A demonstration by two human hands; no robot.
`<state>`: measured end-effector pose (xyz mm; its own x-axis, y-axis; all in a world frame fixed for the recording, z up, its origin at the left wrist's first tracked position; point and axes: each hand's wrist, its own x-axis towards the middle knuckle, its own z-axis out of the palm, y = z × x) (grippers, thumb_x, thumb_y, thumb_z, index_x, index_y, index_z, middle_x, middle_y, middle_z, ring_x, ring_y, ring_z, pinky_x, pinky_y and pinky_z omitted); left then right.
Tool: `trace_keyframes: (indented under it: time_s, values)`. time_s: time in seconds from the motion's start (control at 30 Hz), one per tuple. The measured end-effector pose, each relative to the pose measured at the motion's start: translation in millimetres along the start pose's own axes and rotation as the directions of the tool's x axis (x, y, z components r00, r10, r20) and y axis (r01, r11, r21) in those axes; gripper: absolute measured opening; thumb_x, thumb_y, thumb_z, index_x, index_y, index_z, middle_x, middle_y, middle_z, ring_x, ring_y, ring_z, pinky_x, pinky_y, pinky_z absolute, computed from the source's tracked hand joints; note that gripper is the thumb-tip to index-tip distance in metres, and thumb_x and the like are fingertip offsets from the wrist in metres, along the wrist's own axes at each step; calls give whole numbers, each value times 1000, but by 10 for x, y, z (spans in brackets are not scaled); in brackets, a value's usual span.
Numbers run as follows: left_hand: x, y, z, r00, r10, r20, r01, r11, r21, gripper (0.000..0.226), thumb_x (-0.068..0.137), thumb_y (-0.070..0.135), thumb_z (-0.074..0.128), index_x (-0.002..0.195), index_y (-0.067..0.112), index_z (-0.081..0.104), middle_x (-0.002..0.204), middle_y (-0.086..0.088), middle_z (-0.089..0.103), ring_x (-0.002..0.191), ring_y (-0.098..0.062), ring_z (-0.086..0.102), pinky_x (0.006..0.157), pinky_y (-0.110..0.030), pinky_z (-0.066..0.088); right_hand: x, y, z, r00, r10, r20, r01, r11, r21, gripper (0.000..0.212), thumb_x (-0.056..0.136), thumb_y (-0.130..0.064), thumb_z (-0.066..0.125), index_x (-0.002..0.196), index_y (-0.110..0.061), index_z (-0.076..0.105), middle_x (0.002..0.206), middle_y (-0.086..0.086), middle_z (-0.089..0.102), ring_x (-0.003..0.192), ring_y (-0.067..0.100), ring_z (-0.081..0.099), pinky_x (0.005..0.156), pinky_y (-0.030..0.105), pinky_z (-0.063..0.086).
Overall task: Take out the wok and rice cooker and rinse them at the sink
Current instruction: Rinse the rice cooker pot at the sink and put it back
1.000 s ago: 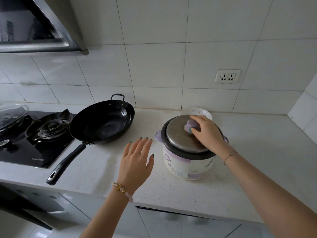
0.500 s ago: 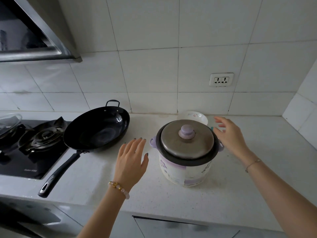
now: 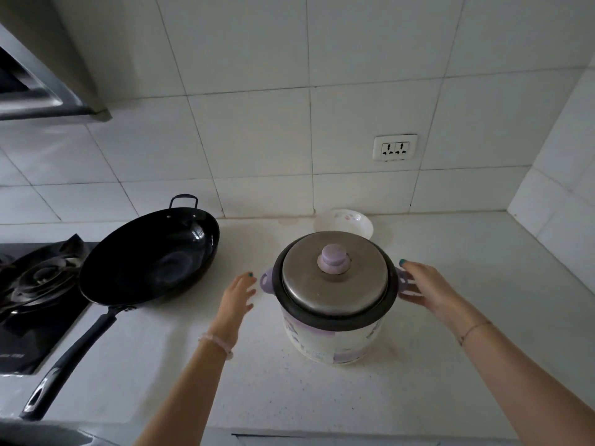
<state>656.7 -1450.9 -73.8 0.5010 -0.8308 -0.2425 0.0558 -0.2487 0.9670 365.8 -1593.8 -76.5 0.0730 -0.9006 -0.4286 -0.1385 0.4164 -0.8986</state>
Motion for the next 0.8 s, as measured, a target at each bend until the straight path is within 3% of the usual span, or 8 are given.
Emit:
trace_keyframes:
  time_s: [0.1,0.2,0.47,0.67,0.8]
  values:
    - [108,23,-11,987,-130,90,150,952,-268,35,99,30,39,124,7,49,114,-9,60,103,-26,57,88,-39,45,-24,-16,24,998,42,55,-46,996,76,24,97,-24,46,82,-11,59,79,6,56,71,20,56,67,33,51]
    - [178,46,-16,974,-196,112,223,907,-356,37,98,30,41,122,4,51,110,-13,61,97,-28,60,81,-40,49,-28,-22,16,998,26,56,-31,995,98,27,98,-24,45,81,-9,60,80,9,56,72,21,56,65,34,51]
    - [163,141,1,960,-261,101,278,859,-429,37,96,29,44,122,3,50,116,-19,58,96,-32,60,77,-41,50,-13,-28,-41,999,32,44,-36,995,88,25,97,-14,42,87,-6,63,90,13,63,75,25,61,63,34,50]
    - [10,132,4,966,-257,37,249,876,-412,36,96,30,43,119,5,52,109,-18,60,94,-34,61,75,-41,51,-58,-55,1,1000,16,5,-16,1000,8,17,88,-3,49,92,2,65,82,16,60,71,24,59,57,28,49]
    - [-186,103,-122,971,-235,-33,198,879,-433,35,96,29,41,118,5,53,110,-20,60,94,-35,61,79,-42,51,-161,-110,102,999,-32,35,32,999,-9,22,81,2,52,95,6,67,68,13,55,57,19,58,46,20,50]
